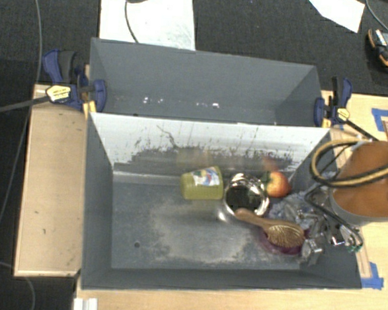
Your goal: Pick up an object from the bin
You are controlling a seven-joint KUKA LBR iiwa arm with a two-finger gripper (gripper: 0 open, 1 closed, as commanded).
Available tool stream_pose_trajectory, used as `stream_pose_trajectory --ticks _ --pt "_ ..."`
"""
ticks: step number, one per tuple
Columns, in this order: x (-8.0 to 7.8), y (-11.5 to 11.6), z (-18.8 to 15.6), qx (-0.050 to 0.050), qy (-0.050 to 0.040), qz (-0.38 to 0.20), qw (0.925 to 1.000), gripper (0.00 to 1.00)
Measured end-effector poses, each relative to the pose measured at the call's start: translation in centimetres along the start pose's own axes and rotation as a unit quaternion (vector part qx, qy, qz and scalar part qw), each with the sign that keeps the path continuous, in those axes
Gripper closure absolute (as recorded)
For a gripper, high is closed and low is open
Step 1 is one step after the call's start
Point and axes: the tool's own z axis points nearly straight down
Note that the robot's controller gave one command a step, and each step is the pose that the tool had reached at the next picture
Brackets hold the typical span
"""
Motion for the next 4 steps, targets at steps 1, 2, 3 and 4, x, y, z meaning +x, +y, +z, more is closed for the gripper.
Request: stream_pose_trajectory --ticks 1,2,3,4 --pt "-0.2 0.5 1.0 0.003 -0.0036 -0.128 0.9917 0.00" --pt "0.3 1.1 -9.7 -0.001 0.0011 -0.055 0.9985 0.00" --pt "0.3 -0.3 -11.1 0.001 -0.0019 -0.105 0.9945 0.00" --pt "0.4 0.9 -2.8 0.000 -0.0019 -0.142 0.9898 0.00"
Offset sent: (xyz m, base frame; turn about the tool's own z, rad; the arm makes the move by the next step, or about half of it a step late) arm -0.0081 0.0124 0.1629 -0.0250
